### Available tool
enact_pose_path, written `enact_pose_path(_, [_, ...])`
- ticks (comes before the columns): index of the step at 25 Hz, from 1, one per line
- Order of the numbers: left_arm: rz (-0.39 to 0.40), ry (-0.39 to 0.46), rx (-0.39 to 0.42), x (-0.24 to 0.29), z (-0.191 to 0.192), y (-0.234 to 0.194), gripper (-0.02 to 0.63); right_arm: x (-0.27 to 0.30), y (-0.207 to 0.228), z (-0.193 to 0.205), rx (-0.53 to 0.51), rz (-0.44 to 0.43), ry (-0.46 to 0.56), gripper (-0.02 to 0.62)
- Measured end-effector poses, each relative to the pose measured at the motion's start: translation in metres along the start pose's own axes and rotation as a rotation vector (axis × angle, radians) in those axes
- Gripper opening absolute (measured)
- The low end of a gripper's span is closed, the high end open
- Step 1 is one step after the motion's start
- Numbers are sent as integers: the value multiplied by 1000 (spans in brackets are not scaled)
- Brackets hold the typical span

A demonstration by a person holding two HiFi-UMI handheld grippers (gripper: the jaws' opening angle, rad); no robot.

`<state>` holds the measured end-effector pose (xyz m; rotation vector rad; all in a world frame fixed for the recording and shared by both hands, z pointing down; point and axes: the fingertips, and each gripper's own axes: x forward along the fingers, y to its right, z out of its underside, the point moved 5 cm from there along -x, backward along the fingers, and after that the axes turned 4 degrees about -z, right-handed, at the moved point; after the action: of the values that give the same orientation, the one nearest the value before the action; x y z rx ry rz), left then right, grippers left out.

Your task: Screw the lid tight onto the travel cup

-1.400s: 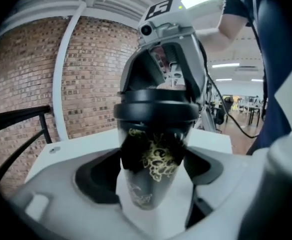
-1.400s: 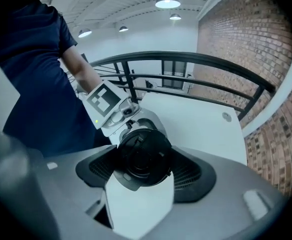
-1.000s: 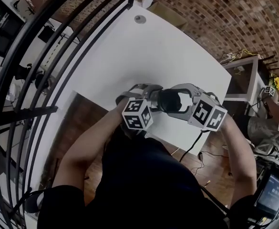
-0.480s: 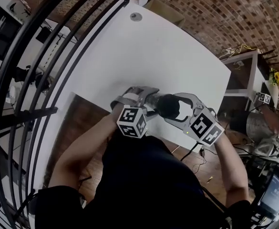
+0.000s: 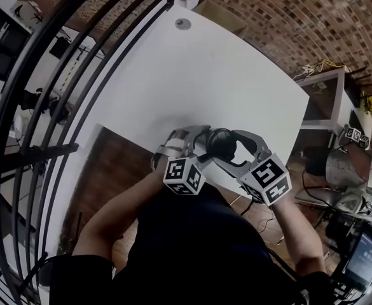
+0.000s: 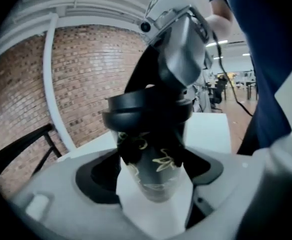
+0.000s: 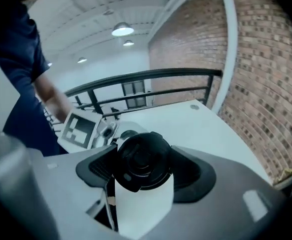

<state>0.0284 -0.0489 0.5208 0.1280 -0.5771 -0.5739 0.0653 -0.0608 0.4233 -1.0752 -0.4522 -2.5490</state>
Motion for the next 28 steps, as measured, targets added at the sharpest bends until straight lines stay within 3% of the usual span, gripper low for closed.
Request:
enact_pose_path(2, [-27, 0, -27, -4, 3, 2, 391, 3, -5, -1, 4, 24, -9, 341])
enact_pose_path(3, [7, 3, -16, -7, 5, 1, 396, 4, -7, -1, -35, 4, -22, 341])
enact_pose_path(7, [265, -5, 137, -6, 12, -7, 425, 3, -8, 1, -314, -213, -62, 339])
enact_pose_path(9, [340, -10, 181, 0, 7, -2, 412, 2, -8, 2, -410, -293, -76, 339])
enact_pose_path(11, [324, -12, 168, 4, 4, 1, 402, 1, -6, 2, -380, -273, -87, 337])
enact_pose_path(17, [148, -21, 51, 0, 8, 3, 400, 6, -10, -3, -70, -45, -98, 337])
enact_pose_path(20, [44, -65, -50, 5, 8, 2, 400, 10, -3, -4, 67, 52, -134, 337])
enact_pose_path(24, [-78, -92, -220, 10, 6, 0, 402, 13, -1, -11, 43, 57, -139, 336])
enact_pose_path(26, [-28, -56, -221, 7, 7, -3, 408, 15, 2, -11, -25, -9, -155, 336])
enact_pose_path(28, [75, -31, -137, 4, 9, -9, 442, 16, 8, -10, -101, -96, -187, 337])
